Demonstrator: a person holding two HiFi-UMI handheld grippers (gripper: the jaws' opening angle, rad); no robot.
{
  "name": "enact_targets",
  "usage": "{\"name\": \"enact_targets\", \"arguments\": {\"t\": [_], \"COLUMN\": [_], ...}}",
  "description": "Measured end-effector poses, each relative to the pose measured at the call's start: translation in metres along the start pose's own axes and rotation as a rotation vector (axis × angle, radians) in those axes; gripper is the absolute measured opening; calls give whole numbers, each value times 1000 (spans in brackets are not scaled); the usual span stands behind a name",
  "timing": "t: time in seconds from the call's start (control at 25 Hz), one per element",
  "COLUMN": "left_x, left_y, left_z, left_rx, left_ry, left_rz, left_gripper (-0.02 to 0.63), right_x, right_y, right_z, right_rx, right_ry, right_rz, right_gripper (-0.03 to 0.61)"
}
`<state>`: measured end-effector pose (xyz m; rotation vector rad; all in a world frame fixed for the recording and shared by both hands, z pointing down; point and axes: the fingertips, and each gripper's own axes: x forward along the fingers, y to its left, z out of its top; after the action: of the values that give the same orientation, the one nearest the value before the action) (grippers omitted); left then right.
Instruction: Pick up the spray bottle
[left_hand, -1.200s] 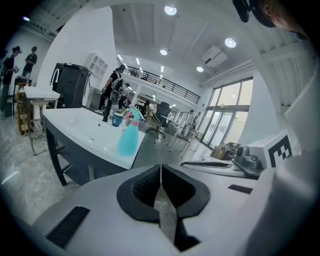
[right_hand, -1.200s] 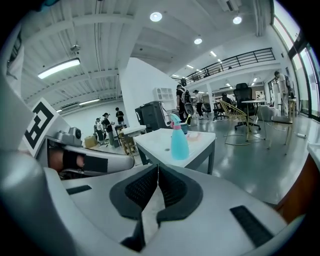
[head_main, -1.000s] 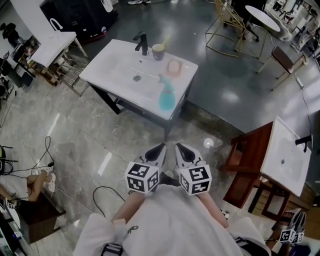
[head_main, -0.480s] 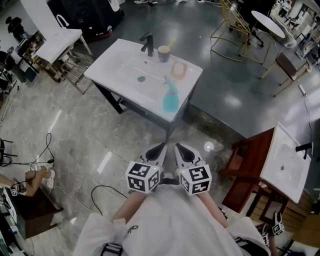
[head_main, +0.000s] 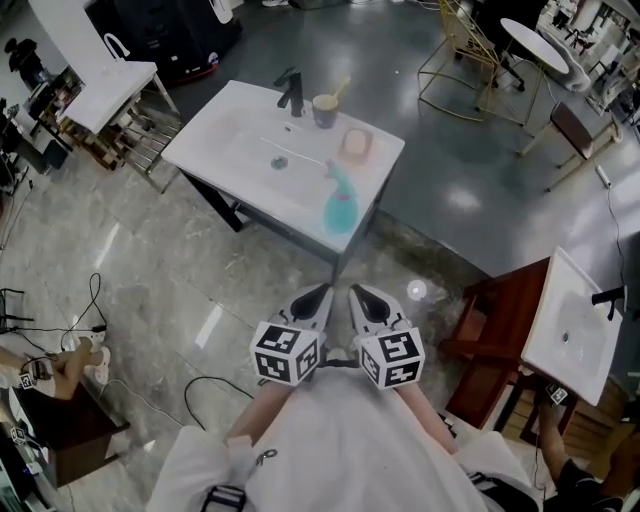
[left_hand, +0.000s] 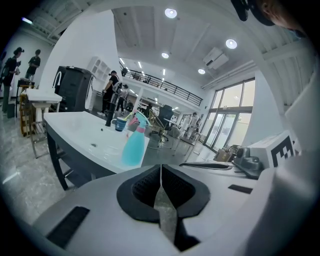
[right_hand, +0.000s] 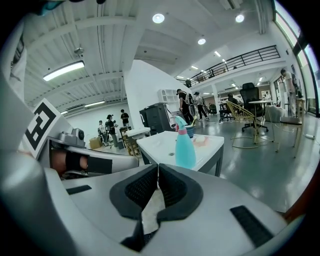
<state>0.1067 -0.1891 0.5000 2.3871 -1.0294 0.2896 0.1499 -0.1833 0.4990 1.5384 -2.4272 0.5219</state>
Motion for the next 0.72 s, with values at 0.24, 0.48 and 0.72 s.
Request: {"name": "enact_targets", "arguments": {"t": [0.24,0.48,0.72], "left_x": [18,37,51], "left_y": [13,32,58], "left_z": [12,32,49], "left_rx": [2,6,-3], "left_ry": [7,-5,-12], "left_rz": [-11,-13,3], "left_gripper": [32,32,32], "right_x": [17,40,63], "right_y": [-15,-30,-41], "right_z": [12,24,36], "right_rx": [19,25,24], "right_ry": [-16,-19,-22], "right_rz": [-22,-37,-40], "right_gripper": [29,29,29]}}
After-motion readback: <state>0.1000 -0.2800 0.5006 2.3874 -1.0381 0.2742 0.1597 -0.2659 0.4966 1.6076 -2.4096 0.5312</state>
